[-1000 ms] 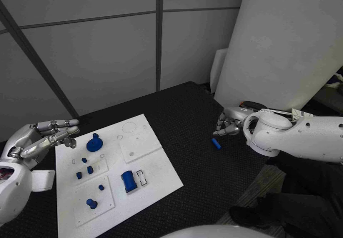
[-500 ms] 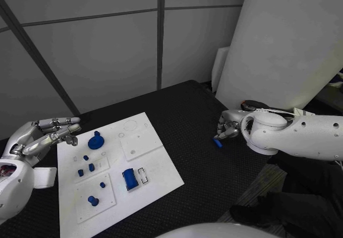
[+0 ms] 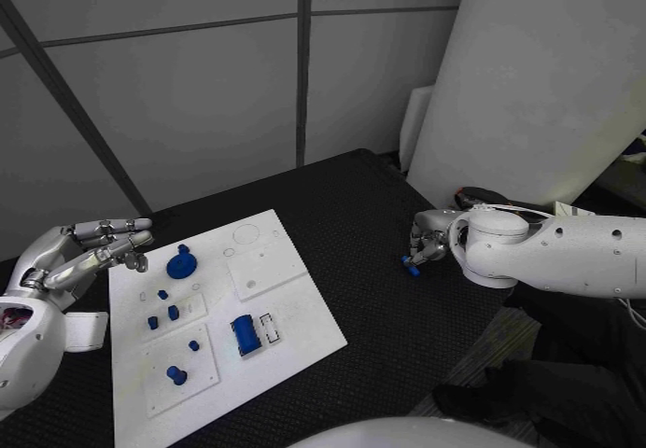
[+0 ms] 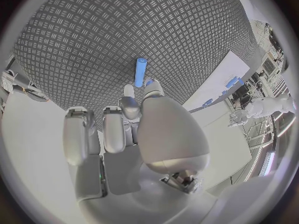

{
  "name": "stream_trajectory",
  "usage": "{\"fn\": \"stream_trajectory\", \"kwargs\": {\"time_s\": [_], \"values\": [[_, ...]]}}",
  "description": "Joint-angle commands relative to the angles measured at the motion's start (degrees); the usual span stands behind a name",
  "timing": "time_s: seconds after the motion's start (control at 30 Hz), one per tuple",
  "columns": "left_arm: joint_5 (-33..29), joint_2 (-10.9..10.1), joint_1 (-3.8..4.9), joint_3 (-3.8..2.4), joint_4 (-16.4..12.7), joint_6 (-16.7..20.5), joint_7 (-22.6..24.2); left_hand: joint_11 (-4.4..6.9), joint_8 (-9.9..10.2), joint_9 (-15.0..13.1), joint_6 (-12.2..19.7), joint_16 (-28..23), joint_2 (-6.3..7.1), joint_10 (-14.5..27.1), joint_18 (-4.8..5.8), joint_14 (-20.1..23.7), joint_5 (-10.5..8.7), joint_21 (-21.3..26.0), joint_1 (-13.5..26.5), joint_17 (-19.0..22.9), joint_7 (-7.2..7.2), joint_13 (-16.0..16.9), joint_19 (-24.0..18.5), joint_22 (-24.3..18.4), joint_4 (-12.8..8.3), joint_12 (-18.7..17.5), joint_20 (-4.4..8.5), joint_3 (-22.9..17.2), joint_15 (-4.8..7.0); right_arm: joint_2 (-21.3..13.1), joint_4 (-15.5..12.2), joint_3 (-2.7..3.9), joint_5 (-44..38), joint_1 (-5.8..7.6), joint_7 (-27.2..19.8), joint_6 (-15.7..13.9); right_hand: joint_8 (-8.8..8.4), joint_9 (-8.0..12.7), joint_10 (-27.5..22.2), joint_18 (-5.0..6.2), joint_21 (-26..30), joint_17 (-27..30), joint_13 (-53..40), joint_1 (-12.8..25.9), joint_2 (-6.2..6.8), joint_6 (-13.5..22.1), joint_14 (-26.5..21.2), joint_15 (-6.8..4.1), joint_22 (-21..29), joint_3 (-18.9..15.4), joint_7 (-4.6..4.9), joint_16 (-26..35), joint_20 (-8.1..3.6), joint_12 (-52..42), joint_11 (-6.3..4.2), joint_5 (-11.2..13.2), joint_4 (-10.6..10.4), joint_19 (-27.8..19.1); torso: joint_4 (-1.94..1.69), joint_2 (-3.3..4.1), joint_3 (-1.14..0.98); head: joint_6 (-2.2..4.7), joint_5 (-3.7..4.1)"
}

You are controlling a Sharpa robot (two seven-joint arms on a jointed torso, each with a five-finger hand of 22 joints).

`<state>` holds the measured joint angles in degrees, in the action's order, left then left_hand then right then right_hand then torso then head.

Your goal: Assemble the parts on the task board

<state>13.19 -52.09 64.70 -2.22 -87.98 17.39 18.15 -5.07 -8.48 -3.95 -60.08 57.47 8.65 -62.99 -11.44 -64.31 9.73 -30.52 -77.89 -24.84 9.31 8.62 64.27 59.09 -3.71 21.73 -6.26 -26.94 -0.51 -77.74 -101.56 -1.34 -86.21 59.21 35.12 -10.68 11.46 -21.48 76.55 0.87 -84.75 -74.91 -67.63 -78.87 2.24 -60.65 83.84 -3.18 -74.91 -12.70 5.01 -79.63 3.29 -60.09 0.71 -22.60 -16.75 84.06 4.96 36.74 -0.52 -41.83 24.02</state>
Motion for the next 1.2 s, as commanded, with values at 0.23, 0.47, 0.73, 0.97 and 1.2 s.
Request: {"fn": "stream_trajectory", "kwargs": {"time_s": [0.23, 0.47, 0.73, 0.97, 1.2], "values": [[-0.1, 0.0, -0.04, -0.03, -0.1, -0.3, 0.6, 0.09, -0.3, 0.0, 0.4, 0.2, -0.33, 0.5, 1.04, 0.4, 0.13, 0.2, 0.2, 0.0, -0.19, 0.1, -0.2, -0.1, 0.0, 0.4, -0.1, 0.5, -0.21, 1.6, 1.9, -0.07, -0.7, -0.35, 0.4, 2.2, -0.11, 0.0, -0.3, 0.96, 0.3, -0.3, 0.1, 0.6, 0.15, -0.1, 2.9, 0.22, -9.7, -0.4, 0.24, 0.4, 0.3, 0.3, 0.09, 0.2, 0.1, 0.8, -0.02, 0.06, 0.01, -0.11, -0.18], [-0.1, -0.1, -0.08, -0.03, -0.1, -0.3, 0.6, 0.09, -0.3, 0.0, 0.4, 0.2, -0.33, 0.5, 1.04, 0.4, 0.13, 0.2, 0.2, 0.0, -0.19, 0.1, -0.2, -0.1, 0.0, 0.4, -0.1, 0.5, -0.21, 2.8, 3.3, -0.11, -1.4, -0.8, 0.6, 4.1, -0.26, 0.1, -0.5, 0.96, 0.3, -0.3, 0.2, 0.7, 0.1, 0.2, 2.9, 0.25, -9.7, -0.5, 0.31, 0.4, 0.31, 0.5, 0.14, 0.3, 0.2, 0.8, -0.03, 0.04, 0.05, -0.4, -0.28], [-0.1, -0.2, -0.11, -0.03, -0.1, -0.2, 0.6, 0.09, -0.3, 0.0, 0.4, 0.2, -0.33, 0.5, 1.04, 0.4, 0.13, 0.2, 0.2, 0.0, -0.19, 0.1, -0.2, -0.1, 0.0, 0.4, -0.1, 0.5, -0.21, 3.7, 3.5, -0.21, -1.4, -1.35, 0.7, 7.6, -0.27, 0.1, -0.3, 0.92, 0.2, -0.7, 0.0, 0.4, -0.54, 0.1, 3.0, 0.25, -9.7, -0.2, 0.28, 0.2, 0.33, 0.2, 0.11, 0.1, 0.3, 0.9, -0.01, 0.0, 0.05, -0.6, -0.44], [-0.1, -0.3, -0.13, -0.03, -0.2, -0.1, 0.6, 0.09, -0.4, 0.0, 0.5, 0.2, -0.36, 0.6, 1.03, 0.4, 0.14, 0.3, 0.2, 0.0, -0.19, 0.1, -0.2, -0.1, 0.0, 0.4, -0.1, 0.5, -0.21, 4.0, 2.8, -0.27, -1.2, -1.58, 0.7, 9.8, -0.07, 0.0, -0.2, 0.86, 0.1, -1.1, -0.2, -0.4, -1.15, -0.5, 3.1, 0.15, -9.9, 0.0, 0.06, 0.0, 0.29, 0.0, -0.06, -0.8, 0.5, 1.1, 0.02, 0.0, 0.03, -0.82, -0.44], [-0.1, -0.5, -0.13, -0.03, -0.3, 0.0, 0.6, 0.1, -0.4, 0.0, 0.5, 0.2, -0.38, 0.6, 1.03, 0.5, 0.15, 0.3, 0.2, 0.0, -0.19, 0.2, -0.2, -0.1, -0.1, 0.5, -0.1, 0.4, -0.21, 4.4, 1.6, -0.3, -0.9, -1.93, 0.5, 10.9, 0.0, 0.1, 0.0, 0.78, -0.2, -1.6, -0.2, -2.8, -2.36, -1.2, 3.3, -0.24, -10.2, 0.9, -0.39, -0.3, -0.02, 0.1, -0.5, -3.8, 1.0, 1.3, -0.01, 0.0, 0.06, -1.08, -0.44]]}}
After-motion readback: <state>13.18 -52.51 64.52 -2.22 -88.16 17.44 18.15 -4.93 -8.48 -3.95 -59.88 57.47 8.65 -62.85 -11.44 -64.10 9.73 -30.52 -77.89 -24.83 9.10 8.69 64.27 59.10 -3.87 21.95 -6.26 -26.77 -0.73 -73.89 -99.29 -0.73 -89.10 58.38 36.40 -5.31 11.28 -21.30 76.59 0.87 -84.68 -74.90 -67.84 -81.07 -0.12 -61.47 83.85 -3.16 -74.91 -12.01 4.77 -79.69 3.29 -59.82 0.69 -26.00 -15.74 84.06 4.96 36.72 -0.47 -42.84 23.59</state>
